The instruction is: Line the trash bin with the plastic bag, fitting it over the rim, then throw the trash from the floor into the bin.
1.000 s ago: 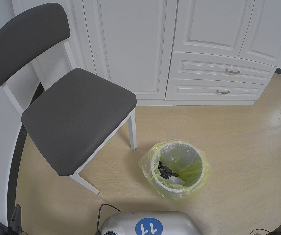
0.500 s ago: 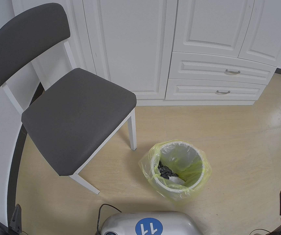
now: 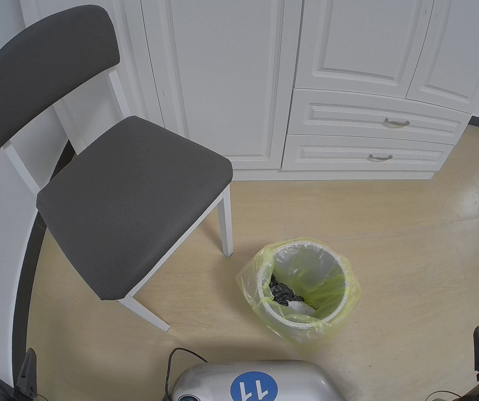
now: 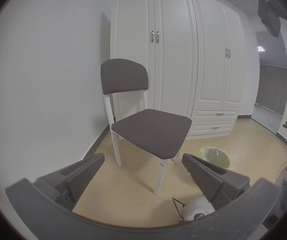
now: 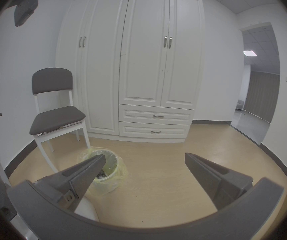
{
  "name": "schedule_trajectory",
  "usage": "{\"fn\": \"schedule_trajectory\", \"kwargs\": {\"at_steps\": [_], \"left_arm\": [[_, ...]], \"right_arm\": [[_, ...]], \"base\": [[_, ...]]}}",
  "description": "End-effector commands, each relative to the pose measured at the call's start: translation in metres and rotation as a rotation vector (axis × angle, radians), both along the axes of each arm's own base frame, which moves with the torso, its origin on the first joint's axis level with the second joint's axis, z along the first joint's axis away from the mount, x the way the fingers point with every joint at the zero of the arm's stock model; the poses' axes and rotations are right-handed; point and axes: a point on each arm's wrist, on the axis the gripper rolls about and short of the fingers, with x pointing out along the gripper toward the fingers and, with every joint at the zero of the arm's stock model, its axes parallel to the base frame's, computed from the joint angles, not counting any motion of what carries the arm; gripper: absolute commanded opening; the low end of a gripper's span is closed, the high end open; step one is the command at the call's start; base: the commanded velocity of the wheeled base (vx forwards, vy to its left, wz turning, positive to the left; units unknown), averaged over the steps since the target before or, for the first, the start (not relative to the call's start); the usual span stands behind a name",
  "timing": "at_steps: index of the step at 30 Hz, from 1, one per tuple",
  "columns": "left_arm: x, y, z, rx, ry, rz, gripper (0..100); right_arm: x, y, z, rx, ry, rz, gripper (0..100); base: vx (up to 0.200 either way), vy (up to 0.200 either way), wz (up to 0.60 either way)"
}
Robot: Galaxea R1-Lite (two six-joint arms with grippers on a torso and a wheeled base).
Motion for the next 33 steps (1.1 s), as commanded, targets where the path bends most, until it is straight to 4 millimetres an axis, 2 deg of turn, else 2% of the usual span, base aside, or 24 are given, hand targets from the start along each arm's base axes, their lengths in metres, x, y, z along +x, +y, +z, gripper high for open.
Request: {"fn": "schedule_trajectory", "kwargs": {"at_steps": [1,8,15,33], "left_arm": [[0.0000,-0.0001,-0.0051,-0.004,0.000,-0.002,100],[0.0001,0.0001,-0.0051,-0.009,0.002,0.004,100],[0.0000,-0.0001,-0.0053,0.010,0.002,-0.002,100],[0.0000,-0.0006,-0.0050,0.031,0.004,-0.027,100]], "right_arm": [[0.0000,-0.0008,-0.0052,0.026,-0.001,-0.033,100],[0.0001,-0.0007,-0.0056,0.073,-0.001,-0.025,100],[0.0004,0.0018,-0.0117,0.065,0.063,0.084,100],[0.0004,0.0017,-0.0114,0.072,0.059,0.078,100]], "base": [[0.000,0.000,0.00],[0.000,0.000,0.00],[0.000,0.000,0.00],[0.000,0.000,0.00]]}}
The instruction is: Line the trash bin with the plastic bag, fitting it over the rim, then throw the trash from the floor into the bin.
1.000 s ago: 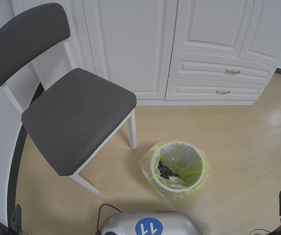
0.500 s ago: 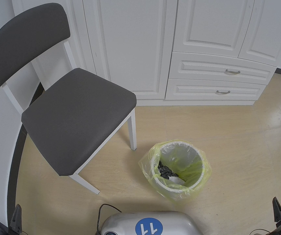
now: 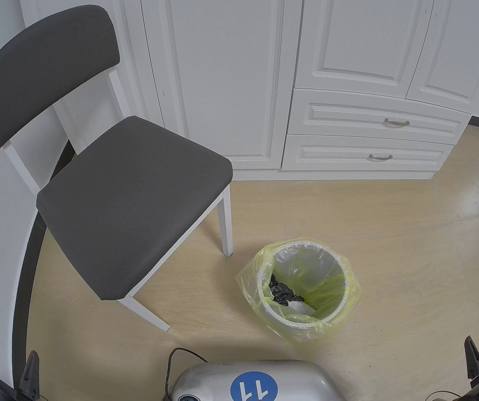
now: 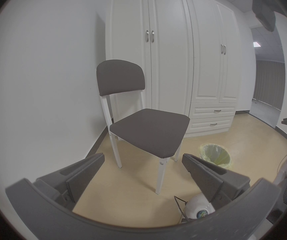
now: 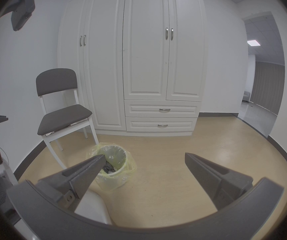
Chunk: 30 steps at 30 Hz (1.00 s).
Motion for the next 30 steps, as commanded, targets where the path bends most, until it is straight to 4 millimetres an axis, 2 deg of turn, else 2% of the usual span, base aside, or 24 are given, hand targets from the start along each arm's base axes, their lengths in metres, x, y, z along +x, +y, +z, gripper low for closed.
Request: {"fn": "schedule_trajectory", "kwargs": {"at_steps": [1,30], "left_arm": [[0.0000,0.0002,-0.0048,-0.058,0.001,0.009,100],[0.0001,0.0003,-0.0051,-0.039,0.001,0.015,100]], "right_arm": [[0.0001,-0.0002,-0.0053,0.070,0.002,-0.003,100],[0.0001,-0.0002,-0.0049,0.057,-0.003,-0.007,100]], "base": [[0.000,0.000,0.00],[0.000,0.000,0.00]]}}
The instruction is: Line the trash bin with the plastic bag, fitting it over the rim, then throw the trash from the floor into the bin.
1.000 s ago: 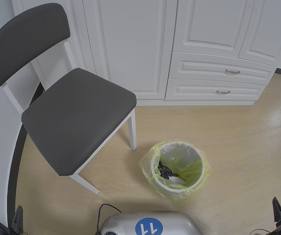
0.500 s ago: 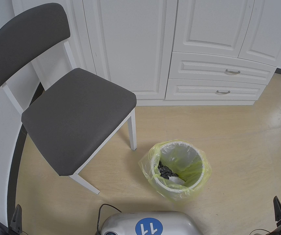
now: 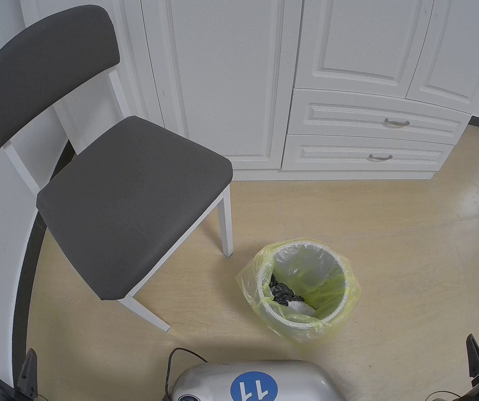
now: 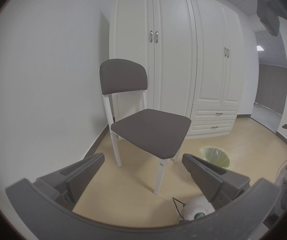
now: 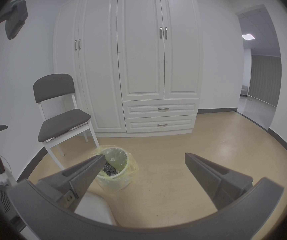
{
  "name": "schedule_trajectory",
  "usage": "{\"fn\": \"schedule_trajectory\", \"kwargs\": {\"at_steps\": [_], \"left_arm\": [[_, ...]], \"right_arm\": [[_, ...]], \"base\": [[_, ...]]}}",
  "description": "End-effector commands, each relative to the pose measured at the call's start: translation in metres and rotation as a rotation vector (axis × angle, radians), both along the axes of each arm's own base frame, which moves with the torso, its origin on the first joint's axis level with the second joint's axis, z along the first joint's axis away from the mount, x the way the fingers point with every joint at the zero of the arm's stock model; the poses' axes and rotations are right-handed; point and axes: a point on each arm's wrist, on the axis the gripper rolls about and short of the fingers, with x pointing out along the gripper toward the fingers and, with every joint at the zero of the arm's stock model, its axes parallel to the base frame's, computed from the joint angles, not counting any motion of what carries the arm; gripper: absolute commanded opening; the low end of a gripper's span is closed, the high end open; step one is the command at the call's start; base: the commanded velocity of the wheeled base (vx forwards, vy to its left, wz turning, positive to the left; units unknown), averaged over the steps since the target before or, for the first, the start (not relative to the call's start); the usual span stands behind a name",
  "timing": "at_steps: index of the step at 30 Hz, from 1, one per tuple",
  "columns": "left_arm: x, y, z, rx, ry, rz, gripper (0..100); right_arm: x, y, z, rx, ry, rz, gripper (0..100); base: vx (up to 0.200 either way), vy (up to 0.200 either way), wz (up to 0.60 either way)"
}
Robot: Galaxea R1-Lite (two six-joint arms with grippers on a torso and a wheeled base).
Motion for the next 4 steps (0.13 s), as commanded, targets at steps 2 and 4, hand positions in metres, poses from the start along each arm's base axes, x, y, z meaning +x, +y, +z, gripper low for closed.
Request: {"fn": "schedule_trajectory", "kwargs": {"at_steps": [2,4], "left_arm": [[0.0000,0.0000,-0.0052,0.000,0.000,0.000,100],[0.0000,0.0000,-0.0052,0.000,0.000,0.000,100]], "right_arm": [[0.0001,0.0000,-0.0052,0.000,0.001,0.000,100],[0.0001,0.0000,-0.0052,0.000,0.001,0.000,100]], "base": [[0.000,0.000,0.00],[0.000,0.000,0.00]]}}
